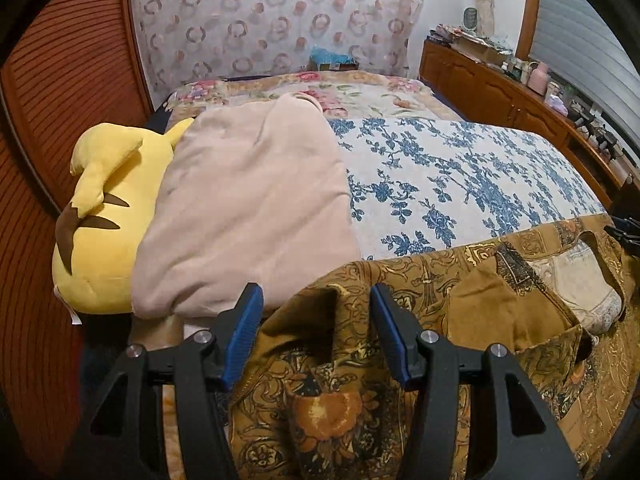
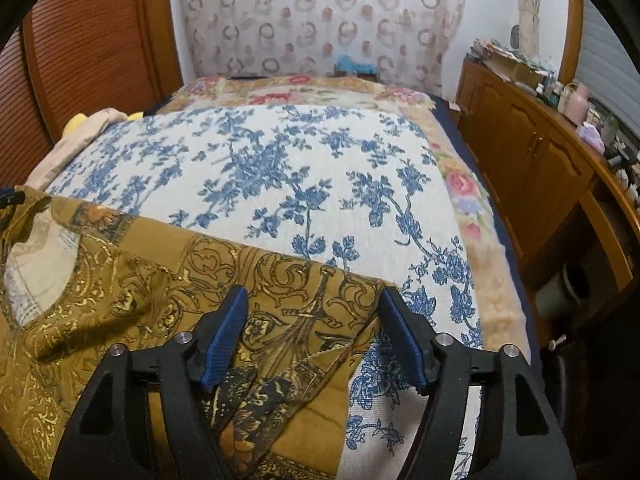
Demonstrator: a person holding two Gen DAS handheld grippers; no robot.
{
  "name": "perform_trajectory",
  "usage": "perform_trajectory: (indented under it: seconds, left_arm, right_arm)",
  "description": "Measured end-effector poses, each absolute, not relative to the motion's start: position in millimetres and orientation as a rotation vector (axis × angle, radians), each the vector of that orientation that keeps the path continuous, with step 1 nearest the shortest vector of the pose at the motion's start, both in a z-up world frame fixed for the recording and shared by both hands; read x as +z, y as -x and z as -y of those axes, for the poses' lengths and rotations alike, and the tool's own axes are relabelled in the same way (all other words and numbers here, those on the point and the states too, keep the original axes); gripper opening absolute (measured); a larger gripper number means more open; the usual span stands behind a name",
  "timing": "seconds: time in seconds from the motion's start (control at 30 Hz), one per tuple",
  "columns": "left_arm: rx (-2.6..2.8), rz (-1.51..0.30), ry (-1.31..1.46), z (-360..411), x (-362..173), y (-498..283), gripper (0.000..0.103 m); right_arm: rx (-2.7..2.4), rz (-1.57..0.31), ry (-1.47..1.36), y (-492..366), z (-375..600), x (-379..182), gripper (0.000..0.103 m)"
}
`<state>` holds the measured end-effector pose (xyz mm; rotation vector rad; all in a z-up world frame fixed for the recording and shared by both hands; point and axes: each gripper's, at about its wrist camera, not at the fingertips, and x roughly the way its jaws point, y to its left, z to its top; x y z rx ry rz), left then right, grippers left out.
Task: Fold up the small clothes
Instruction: 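Open both tools to release the folded hem onto the shirt, then grasp the shirt edge with the left tool while the right tool grasps it too, lift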
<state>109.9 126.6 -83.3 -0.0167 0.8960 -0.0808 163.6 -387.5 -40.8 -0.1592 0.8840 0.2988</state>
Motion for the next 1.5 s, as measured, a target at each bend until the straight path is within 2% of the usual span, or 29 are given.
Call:
perform_trajectory:
  seconds: [0.1, 0.3, 0.4, 0.63, 0.83, 0.93, 1.03, 1.07, 1.1, 1.17, 1.3, 1.5]
  left_arm:
    - [-0.104, -0.898, 0.017, -125, -84, -113, 0.053]
    - [-0.136, -0.917, 0.001, -120, -86, -118, 0.031]
    - [-0.146, -0.916, -0.004, -117, -86, -116, 0.023]
    - [-0.136, -0.905, 0.000, -115, -87, -114, 0.022]
    - [-0.137, -0.895, 0.005, -116, -86, -112, 0.022]
    - [-0.146, -0.882, 0.009, -115, -84, -109, 0.015]
    - [-0.151, -0.852, 0.010, -111, -78, -103, 0.010]
    - [-0.150, -0.839, 0.009, -110, -75, -101, 0.009]
    - [-0.153, -0.822, 0.014, -109, -70, -98, 0.008]
    - [-0.166, -0.795, 0.021, -107, -61, -93, 0.008]
    - [-0.197, -0.726, 0.014, -102, -28, -81, 0.008]
    - [-0.256, -0.601, 0.026, -98, 30, -59, 0.008]
  right_arm:
    - [0.308, -0.903, 0.150, -167, 389, -43, 0.074]
    - [0.327, -0.912, 0.161, -168, 388, -42, 0.075]
    - [0.341, -0.911, 0.159, -167, 390, -42, 0.075]
    - [0.343, -0.912, 0.162, -167, 391, -42, 0.075]
    - [0.331, -0.914, 0.147, -171, 396, -42, 0.079]
    - [0.332, -0.912, 0.159, -169, 394, -43, 0.079]
    - [0.361, -0.904, 0.161, -166, 393, -42, 0.068]
    - [0.380, -0.902, 0.160, -164, 392, -41, 0.056]
    - [0.400, -0.902, 0.158, -163, 391, -40, 0.037]
    - [0.479, -0.921, 0.141, -158, 386, -38, 0.012]
    - [0.525, -0.885, 0.137, -146, 382, -27, 0.008]
    - [0.578, -0.692, 0.041, -124, 392, 38, 0.007]
